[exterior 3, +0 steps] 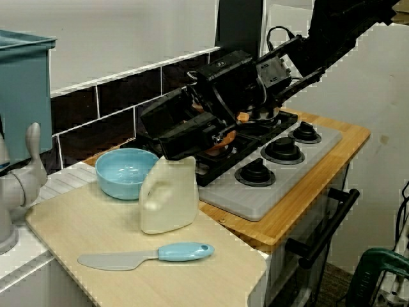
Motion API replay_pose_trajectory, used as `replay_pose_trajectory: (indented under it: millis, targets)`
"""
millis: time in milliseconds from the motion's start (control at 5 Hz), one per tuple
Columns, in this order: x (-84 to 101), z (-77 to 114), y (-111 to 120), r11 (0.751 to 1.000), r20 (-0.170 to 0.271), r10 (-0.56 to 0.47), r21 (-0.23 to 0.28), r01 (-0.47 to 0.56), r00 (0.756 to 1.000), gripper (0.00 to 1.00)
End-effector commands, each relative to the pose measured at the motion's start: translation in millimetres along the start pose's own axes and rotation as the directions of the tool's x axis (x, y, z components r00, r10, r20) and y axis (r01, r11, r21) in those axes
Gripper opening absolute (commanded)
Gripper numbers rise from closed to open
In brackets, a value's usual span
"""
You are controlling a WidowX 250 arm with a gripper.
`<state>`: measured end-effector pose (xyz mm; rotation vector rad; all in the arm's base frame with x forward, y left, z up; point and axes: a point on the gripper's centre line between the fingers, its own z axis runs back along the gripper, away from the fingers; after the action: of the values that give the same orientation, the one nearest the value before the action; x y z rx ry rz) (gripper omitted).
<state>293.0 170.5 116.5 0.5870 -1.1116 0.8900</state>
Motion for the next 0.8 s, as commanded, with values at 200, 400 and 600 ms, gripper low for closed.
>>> replay_pose_trajectory:
  millis: [200,400,600]
  targets:
    - [20.0,4.4,5.5,0.999,-0.008,0.052,-0.012,-0.052,0.999,1.00]
    - [24.8,6.3,6.8,0.998,-0.015,0.060,-0.016,-0.060,0.998,1.00]
    - [30.0,5.9,7.5,0.998,-0.027,0.066,-0.017,-0.066,0.997,1.00]
